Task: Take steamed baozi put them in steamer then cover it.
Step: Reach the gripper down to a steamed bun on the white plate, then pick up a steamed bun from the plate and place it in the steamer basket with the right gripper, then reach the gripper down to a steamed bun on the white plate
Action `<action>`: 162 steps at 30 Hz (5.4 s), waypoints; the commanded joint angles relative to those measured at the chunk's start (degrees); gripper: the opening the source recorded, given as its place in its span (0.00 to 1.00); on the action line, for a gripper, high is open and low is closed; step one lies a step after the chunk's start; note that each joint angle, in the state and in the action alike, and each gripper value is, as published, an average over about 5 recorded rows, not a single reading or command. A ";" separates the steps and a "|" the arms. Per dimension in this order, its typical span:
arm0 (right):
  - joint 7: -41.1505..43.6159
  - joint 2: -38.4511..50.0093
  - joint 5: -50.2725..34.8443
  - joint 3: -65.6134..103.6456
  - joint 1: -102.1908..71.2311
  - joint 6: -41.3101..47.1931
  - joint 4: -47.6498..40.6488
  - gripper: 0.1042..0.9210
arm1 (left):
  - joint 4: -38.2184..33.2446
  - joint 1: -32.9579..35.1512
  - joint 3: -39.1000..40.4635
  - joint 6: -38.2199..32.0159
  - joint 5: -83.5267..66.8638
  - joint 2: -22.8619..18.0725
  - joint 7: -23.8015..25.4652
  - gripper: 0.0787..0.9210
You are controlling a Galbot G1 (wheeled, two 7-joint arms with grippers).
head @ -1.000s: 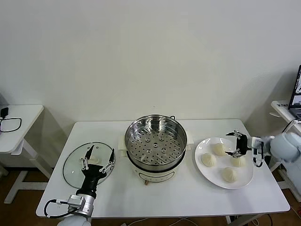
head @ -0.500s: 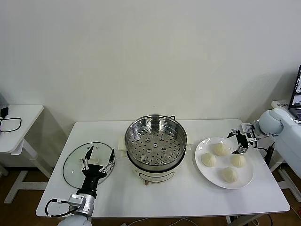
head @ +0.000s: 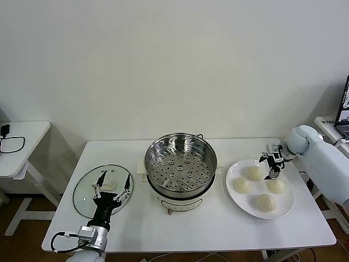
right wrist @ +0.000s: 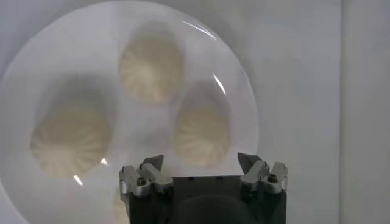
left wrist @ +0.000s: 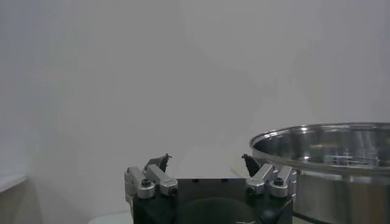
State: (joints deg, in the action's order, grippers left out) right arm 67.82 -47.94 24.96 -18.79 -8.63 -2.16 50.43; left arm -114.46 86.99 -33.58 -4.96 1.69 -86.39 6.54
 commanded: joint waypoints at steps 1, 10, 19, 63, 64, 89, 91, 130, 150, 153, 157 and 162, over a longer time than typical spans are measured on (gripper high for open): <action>-0.07 -2.86 1.95 0.63 0.49 -0.31 -3.45 0.88 | 0.07 0.02 -0.15 -0.01 0.01 0.06 0.04 0.88; -0.47 -4.08 3.87 2.94 -0.67 -0.71 -4.30 0.88 | 0.45 0.04 -0.15 -0.29 0.12 -0.01 0.08 0.88; -0.51 -4.73 4.97 3.17 -0.67 -0.89 -5.19 0.85 | 0.42 -0.01 -0.44 -0.32 0.15 -0.03 0.04 0.88; 9.33 8.76 -19.77 -42.49 47.93 -21.02 41.77 0.68 | -1.53 1.21 -1.80 -0.14 0.07 -0.04 0.00 0.88; 8.90 7.11 -20.09 -44.06 49.26 -21.92 41.90 0.68 | -1.59 1.25 -1.96 -0.14 0.07 -0.04 0.04 0.88; -0.63 -23.85 -6.05 -44.24 35.90 -35.76 14.69 0.69 | -0.61 1.48 -7.30 -0.47 -1.39 0.31 1.26 0.88; -1.19 -25.23 -4.02 -42.94 34.03 -36.88 12.11 0.69 | -0.61 1.50 -7.23 -0.49 -1.39 0.23 1.24 0.88; 7.32 -1.07 -27.68 -45.31 47.18 -16.58 27.70 0.88 | -1.61 1.94 -6.75 -0.48 -1.32 -0.23 1.08 0.88; 5.22 17.99 -26.07 -27.88 14.21 12.54 26.14 0.88 | -1.61 2.69 -5.05 -1.15 -0.21 -0.60 1.08 0.88; 4.11 15.97 -24.61 -25.02 10.91 12.30 23.31 0.88 | -1.35 2.68 -4.73 -1.28 0.05 -0.78 1.08 0.88; 2.60 13.32 -22.95 -22.49 7.87 11.70 20.07 0.88 | -1.10 2.57 -4.53 -1.34 0.08 -0.89 1.08 0.88; 0.46 10.20 -21.76 -21.08 6.07 10.67 17.37 0.88 | -0.54 2.29 -4.41 -1.44 0.09 -0.91 1.11 0.88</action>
State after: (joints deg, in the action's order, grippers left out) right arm 70.30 -36.58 1.68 -45.03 4.73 6.41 71.30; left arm -115.14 89.28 -38.14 -6.31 1.65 -87.29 7.63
